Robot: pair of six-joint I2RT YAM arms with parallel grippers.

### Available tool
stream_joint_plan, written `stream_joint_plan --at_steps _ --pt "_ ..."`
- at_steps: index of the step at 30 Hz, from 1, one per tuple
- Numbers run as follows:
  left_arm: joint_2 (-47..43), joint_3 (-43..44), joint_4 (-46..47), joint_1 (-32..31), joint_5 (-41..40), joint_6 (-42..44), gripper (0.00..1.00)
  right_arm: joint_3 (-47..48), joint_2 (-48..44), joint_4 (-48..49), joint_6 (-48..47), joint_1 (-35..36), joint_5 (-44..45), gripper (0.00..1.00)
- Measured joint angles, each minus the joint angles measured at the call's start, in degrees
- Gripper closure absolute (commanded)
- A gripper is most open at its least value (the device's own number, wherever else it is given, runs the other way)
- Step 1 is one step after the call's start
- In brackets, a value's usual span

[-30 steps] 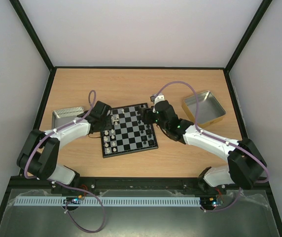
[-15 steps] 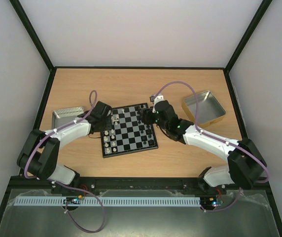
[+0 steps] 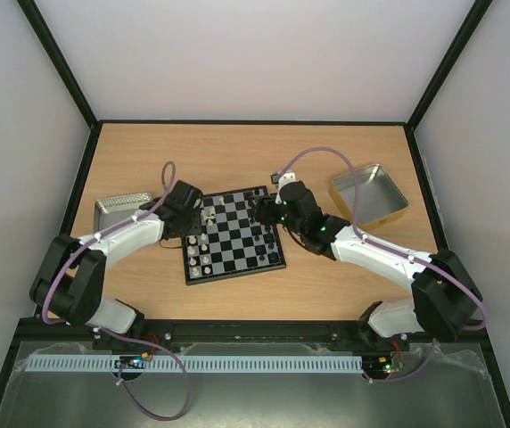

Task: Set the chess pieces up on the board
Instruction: Place the chess piece on the chessboard, then pick up the chess piece from the chessboard.

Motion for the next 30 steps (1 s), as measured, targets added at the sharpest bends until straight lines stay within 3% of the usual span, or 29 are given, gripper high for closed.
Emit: stream_joint_plan --at_steps 6,19,30 --pt "-3.76 2.40 -0.94 0.04 -0.68 -0.61 0.53 4.55 2.49 -3.56 2.01 0.00 -1.84 0.37" --pt "-22.88 -0.59 2.32 2.34 -1.14 -4.13 0.48 31.08 29.77 -20.90 4.26 2.54 -5.53 0.53" --pt "-28.20 -5.42 3.45 5.25 2.62 -5.60 0.49 45.13 42.29 -28.87 3.39 6.01 -4.46 0.61"
